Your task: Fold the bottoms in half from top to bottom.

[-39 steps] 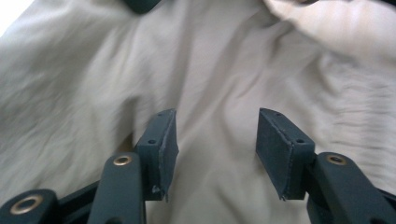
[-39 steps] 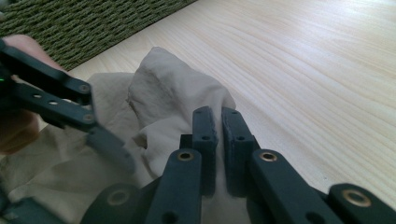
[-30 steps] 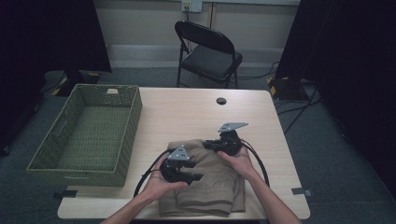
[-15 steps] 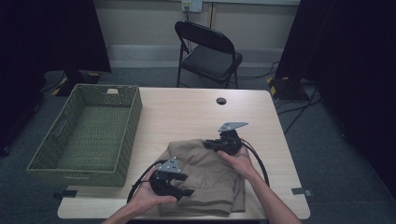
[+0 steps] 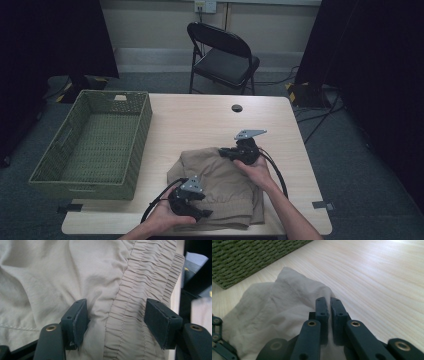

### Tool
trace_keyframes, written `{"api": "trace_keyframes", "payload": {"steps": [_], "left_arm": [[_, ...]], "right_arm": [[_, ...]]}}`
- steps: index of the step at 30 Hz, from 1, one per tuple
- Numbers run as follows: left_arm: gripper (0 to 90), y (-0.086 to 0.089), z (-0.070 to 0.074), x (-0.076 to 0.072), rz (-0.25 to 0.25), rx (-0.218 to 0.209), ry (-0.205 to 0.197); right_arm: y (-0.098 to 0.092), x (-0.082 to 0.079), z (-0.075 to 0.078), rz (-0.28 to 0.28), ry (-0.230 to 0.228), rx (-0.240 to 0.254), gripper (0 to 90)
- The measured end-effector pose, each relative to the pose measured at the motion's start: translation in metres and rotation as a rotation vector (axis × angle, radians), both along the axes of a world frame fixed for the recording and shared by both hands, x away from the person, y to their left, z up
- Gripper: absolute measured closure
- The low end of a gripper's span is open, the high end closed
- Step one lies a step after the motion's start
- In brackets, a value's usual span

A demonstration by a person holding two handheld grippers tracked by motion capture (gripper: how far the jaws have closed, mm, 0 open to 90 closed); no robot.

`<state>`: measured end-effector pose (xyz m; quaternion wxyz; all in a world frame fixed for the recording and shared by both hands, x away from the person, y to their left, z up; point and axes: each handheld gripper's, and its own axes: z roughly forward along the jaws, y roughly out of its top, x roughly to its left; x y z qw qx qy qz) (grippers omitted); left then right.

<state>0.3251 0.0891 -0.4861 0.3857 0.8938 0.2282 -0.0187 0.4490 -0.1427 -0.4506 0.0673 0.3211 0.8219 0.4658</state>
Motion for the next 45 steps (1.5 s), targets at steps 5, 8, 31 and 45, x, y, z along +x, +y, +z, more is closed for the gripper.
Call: {"api": "trace_keyframes", "payload": {"steps": [5,8,31,45], "left_arm": [[35.1,-0.006,-0.001,0.005,-0.009,-0.007,-0.015],[35.2,-0.005,-0.002,0.008,-0.015,-0.013,-0.002],[37.8,0.008,-0.001,0.021,0.022,-0.008,-0.024],[37.8,0.018,0.001,0.033,0.046,0.006,-0.023]], "right_arm": [[-0.001,-0.002,0.007,0.004,-0.018,0.018,85.6],[-0.003,-0.003,0.010,0.004,-0.021,0.024,85.6],[-0.008,-0.017,0.028,0.033,-0.065,0.079,85.7],[-0.003,-0.027,0.034,0.065,-0.084,0.082,86.0]]}}
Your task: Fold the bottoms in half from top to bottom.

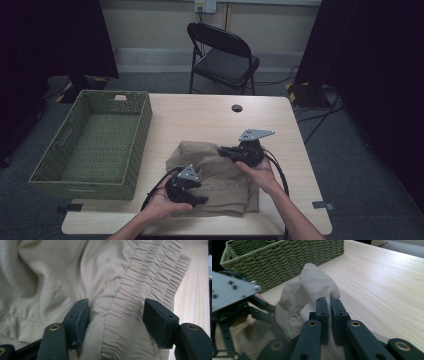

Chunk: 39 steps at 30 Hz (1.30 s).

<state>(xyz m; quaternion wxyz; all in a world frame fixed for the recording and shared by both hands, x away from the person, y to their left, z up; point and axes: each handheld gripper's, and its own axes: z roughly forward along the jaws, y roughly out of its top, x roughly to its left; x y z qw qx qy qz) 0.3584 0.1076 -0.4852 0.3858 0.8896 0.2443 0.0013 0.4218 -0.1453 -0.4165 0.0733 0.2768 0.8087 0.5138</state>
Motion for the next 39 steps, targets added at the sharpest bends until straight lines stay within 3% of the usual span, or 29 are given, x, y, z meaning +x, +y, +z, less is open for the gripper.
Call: {"api": "trace_keyframes", "payload": {"steps": [9,17,27,32,39], "left_arm": [[38.0,0.003,0.003,0.001,0.005,0.028,-0.040],[37.9,0.002,0.004,-0.002,0.013,0.045,-0.064],[37.9,0.001,0.004,-0.003,0.021,0.046,-0.069],[37.9,0.000,0.005,-0.005,0.032,0.055,-0.084],[37.9,0.000,0.004,-0.006,0.035,0.055,-0.086]], "right_arm": [[0.007,-0.011,0.003,0.029,-0.008,-0.003,86.1],[0.008,-0.033,0.002,0.067,-0.001,-0.003,86.2],[0.009,-0.068,-0.011,0.126,0.027,-0.048,86.2],[0.014,-0.083,-0.023,0.146,0.043,-0.103,86.1],[0.019,-0.090,-0.039,0.158,0.072,-0.151,85.9]]}}
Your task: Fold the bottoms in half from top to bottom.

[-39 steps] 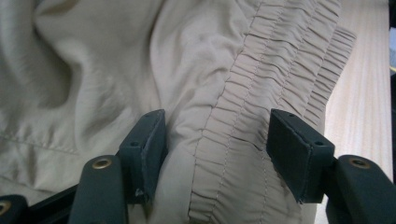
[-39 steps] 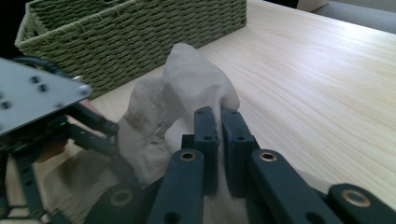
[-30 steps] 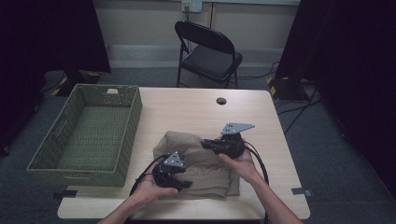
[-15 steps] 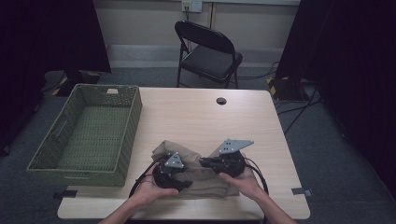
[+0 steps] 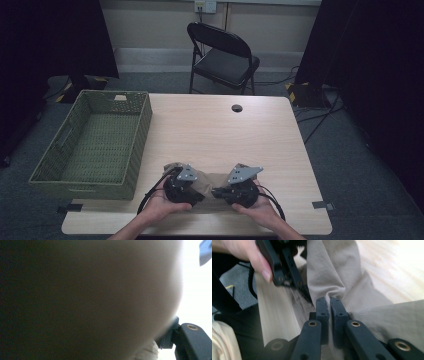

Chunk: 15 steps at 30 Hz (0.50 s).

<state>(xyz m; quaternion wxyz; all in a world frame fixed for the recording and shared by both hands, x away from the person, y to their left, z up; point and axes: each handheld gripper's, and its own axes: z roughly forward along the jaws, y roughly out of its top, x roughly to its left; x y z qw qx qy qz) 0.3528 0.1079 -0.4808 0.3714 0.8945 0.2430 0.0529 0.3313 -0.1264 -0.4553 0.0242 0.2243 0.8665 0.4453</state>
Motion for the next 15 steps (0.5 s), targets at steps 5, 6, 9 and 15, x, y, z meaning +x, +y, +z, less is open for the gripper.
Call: {"api": "trace_keyframes", "payload": {"steps": [5,6,9,15], "left_arm": [[37.9,0.000,0.000,-0.001,-0.001,0.004,-0.004],[37.9,0.000,0.000,-0.001,-0.002,0.005,-0.006],[37.8,-0.001,0.000,-0.001,0.000,0.004,-0.002],[37.6,0.001,0.000,0.002,0.021,-0.012,0.028]], "right_arm": [[0.003,-0.002,-0.010,0.004,0.020,-0.033,85.3],[0.004,-0.002,-0.012,0.004,0.021,-0.041,85.1],[0.005,-0.003,-0.020,0.006,0.017,-0.066,84.3],[0.005,-0.001,-0.026,0.000,0.011,-0.062,84.7]]}}
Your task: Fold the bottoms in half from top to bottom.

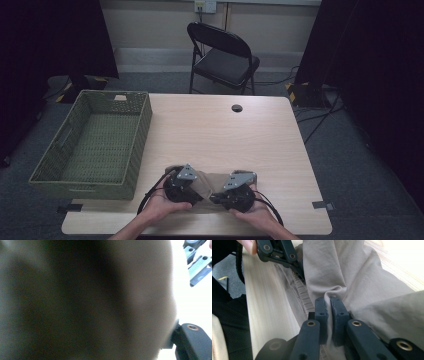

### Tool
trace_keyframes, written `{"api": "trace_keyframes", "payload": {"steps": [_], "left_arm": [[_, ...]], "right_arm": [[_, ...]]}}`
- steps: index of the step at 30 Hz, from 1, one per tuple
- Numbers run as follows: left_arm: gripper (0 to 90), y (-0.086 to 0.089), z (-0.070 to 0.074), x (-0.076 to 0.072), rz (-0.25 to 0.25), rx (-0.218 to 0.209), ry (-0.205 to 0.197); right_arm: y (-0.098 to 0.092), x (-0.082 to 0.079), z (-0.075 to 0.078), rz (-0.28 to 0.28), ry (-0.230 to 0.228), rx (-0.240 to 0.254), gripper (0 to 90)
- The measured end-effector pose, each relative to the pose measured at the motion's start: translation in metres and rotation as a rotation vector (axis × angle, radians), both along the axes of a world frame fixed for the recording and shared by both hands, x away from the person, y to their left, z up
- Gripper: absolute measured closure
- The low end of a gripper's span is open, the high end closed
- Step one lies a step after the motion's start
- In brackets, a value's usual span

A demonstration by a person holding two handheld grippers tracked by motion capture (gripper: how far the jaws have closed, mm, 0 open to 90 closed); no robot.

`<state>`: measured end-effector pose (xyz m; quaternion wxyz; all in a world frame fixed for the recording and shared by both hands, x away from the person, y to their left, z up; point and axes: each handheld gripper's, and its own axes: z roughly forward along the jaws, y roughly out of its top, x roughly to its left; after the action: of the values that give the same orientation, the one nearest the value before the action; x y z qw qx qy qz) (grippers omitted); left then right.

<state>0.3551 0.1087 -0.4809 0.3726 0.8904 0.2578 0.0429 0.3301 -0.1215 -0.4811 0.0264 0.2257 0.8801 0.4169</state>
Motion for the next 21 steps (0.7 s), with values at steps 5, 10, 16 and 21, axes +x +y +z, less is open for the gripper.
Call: {"api": "trace_keyframes", "payload": {"steps": [5,10,16,21], "left_arm": [[39.5,0.003,0.003,0.001,0.032,-0.014,0.036],[41.9,0.005,0.008,-0.004,0.047,-0.013,0.014],[44.1,0.010,0.016,-0.009,0.051,-0.037,-0.005],[44.9,0.015,0.019,-0.010,0.058,-0.063,0.007]], "right_arm": [[-0.002,0.007,-0.001,-0.002,0.018,0.006,84.8],[-0.004,0.014,-0.002,-0.003,0.018,0.011,84.9],[-0.011,0.026,-0.003,-0.042,0.017,0.015,85.0],[-0.018,0.036,-0.005,-0.076,0.037,0.039,85.1]]}}
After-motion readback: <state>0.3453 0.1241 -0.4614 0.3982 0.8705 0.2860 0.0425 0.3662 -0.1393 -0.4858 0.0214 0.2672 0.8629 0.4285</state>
